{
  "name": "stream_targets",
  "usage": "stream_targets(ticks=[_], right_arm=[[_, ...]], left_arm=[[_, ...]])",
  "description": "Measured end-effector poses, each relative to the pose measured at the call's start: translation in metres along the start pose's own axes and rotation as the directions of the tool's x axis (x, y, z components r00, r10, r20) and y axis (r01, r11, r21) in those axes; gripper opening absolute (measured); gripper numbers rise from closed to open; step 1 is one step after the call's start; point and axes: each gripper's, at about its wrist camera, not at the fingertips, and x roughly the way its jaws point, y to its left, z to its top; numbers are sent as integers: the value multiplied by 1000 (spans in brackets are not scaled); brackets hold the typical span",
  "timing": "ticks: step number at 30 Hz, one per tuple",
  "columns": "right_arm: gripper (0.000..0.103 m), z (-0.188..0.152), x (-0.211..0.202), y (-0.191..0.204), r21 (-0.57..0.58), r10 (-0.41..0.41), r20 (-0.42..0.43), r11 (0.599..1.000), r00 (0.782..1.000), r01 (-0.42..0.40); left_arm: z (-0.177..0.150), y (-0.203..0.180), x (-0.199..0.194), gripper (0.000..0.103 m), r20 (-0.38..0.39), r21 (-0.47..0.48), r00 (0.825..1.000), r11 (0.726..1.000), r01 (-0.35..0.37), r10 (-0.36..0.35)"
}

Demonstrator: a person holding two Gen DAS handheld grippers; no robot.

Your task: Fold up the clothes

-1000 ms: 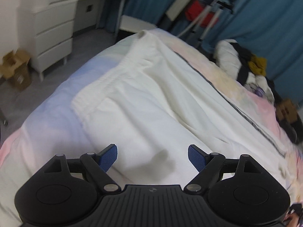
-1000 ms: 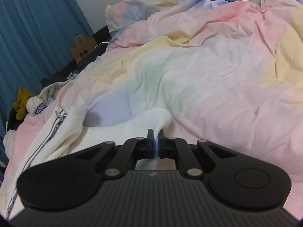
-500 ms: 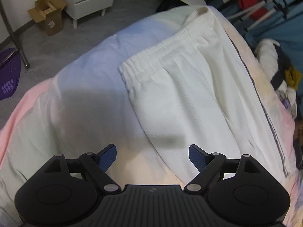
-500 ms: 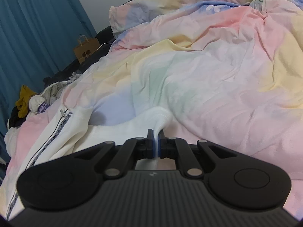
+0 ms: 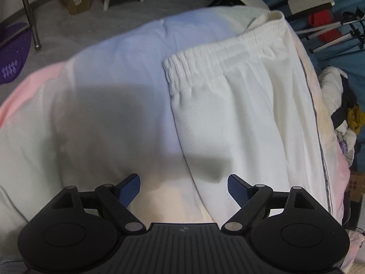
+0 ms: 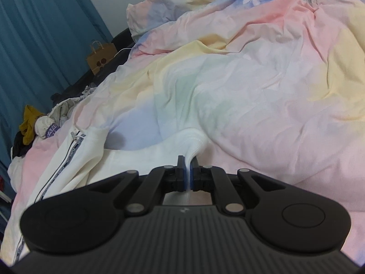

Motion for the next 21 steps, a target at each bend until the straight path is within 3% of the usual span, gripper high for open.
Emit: stream_targets(ticks=[3,8,11,21], right_arm=[[6,0,-2,1,-1,0,3,1000,1000,0],[6,0,-5,5,-8,-1,16,1000,1000,2],[6,1,-7,7,-16,1,25,1000,1000,0],[6,0,-1,7,-18,-12,14,1000,1000,12]], left_arm=[[-3,0,5,86,-10,-26,1000,1000,4,-5],[0,8,6,92,40,-142,995,985,100,-95],[-2,9,5,92,65,-164,993,980,112,-102],[-24,-9,-29,86,115,-50,972,976,212,-205]])
